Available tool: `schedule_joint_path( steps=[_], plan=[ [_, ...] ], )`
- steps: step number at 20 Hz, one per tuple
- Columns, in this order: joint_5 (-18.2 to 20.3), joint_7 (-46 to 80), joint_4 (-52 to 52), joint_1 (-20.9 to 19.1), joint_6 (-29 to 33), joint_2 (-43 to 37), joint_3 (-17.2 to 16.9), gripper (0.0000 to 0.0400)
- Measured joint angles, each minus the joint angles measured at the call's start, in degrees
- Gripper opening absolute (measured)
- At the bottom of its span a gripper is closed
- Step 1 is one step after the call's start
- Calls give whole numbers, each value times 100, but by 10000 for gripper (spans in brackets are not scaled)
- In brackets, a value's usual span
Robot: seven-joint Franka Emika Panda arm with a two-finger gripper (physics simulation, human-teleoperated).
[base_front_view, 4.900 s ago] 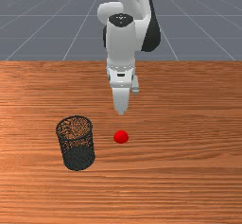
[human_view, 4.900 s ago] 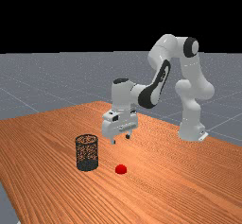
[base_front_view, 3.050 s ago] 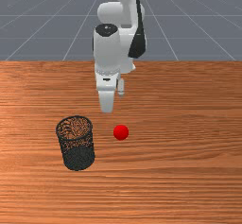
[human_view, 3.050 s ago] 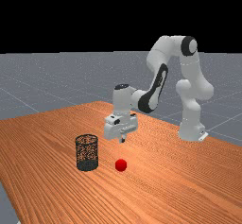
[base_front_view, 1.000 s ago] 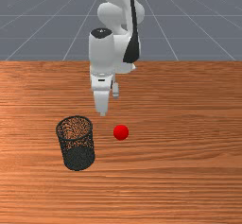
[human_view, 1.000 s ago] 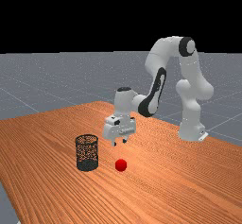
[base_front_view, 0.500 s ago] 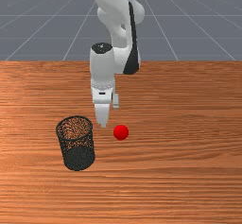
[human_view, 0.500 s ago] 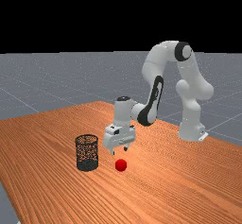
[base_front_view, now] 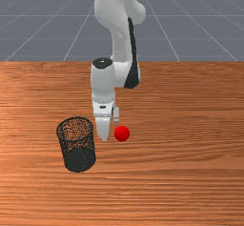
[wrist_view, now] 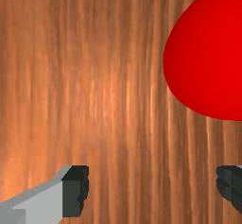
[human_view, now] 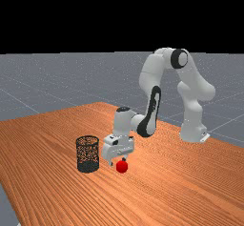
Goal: Put the ball into the container
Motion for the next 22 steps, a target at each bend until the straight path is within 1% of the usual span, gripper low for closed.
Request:
schedule_joint_path(
  steps=[2, 4, 7, 9, 11, 12, 13, 14, 17, 18, 19, 20, 22],
  plan=[
    [-41, 178, -63, 162, -22, -36, -141, 400],
    [-2, 219, -86, 179, -24, -60, -90, 400],
    [16, 411, -119, 385, -10, -76, -90, 400],
    [-46, 546, -34, 562, -49, -22, -200, 400],
    [-44, 569, 83, 561, 10, 57, -198, 400],
    [-66, 500, 77, 521, 164, 66, -157, 400],
    [-62, 513, 82, 518, 167, 68, -154, 400],
    [7, 458, 24, 399, 72, -7, -75, 399],
    [-15, 487, -131, 424, 44, -187, -139, 400],
    [-15, 487, -187, 425, -57, -337, -141, 400],
    [58, 398, -182, 328, -286, -480, -40, 400],
    [90, 363, -209, 298, -383, -611, -9, 400],
    [75, 473, -232, 379, -463, -768, -48, 400]
  ],
)
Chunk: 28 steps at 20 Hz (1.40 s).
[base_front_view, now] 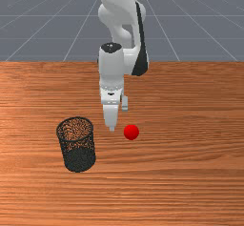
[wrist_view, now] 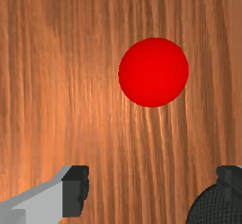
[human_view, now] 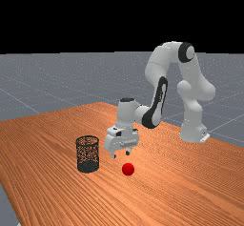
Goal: Put the ball into the container
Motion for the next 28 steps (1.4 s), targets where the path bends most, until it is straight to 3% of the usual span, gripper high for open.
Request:
schedule_joint_path(
  steps=[7, 18, 28],
  plan=[
    [-182, 662, -57, 683, 25, -36, -136, 400],
    [-24, 227, 608, 256, -314, 314, 11, 400],
    [-103, 378, 1253, 412, -607, 652, -63, 400]
  ],
)
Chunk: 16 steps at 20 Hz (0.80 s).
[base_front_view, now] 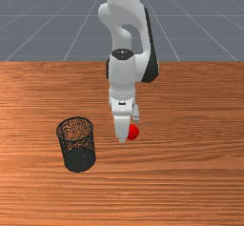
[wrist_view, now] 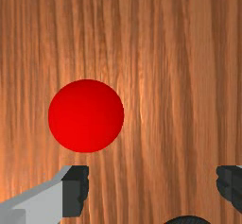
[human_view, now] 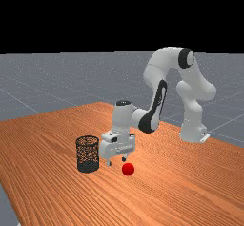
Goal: Put the ball into the container
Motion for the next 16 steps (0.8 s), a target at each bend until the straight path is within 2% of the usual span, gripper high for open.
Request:
schedule_joint_path(
  steps=[6, 8, 12, 16],
  plan=[
    [20, -24, -928, -39, 456, -488, 12, 400],
    [-34, 52, -958, 30, 448, -506, -52, 400],
    [62, -52, -998, -60, 305, -667, 53, 400],
    [-37, 354, -978, 246, 297, -674, -62, 400]
  ],
)
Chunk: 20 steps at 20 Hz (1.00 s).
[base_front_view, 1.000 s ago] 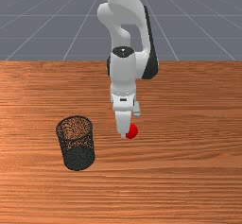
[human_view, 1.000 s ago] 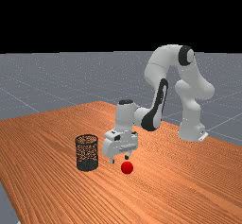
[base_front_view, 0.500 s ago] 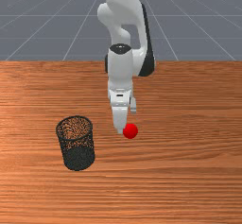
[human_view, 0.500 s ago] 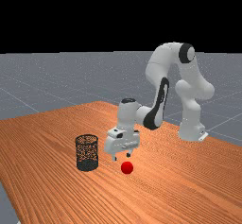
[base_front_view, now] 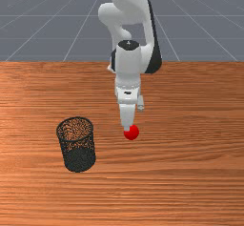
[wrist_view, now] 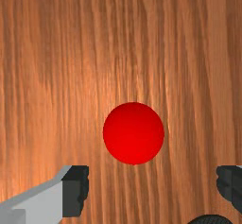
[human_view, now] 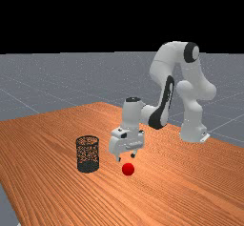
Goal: Put the ball into the container
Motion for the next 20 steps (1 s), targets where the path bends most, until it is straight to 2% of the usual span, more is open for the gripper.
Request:
schedule_joint_path(
  steps=[8, 14, 16, 20],
  plan=[
    [16, -15, 502, -12, -211, 301, 10, 400],
    [-46, 427, 560, 340, -244, 330, -53, 400],
    [-41, 320, 734, 312, -415, 411, 1, 400],
    [-35, 320, 861, 318, -244, 632, 16, 400]
  ],
)
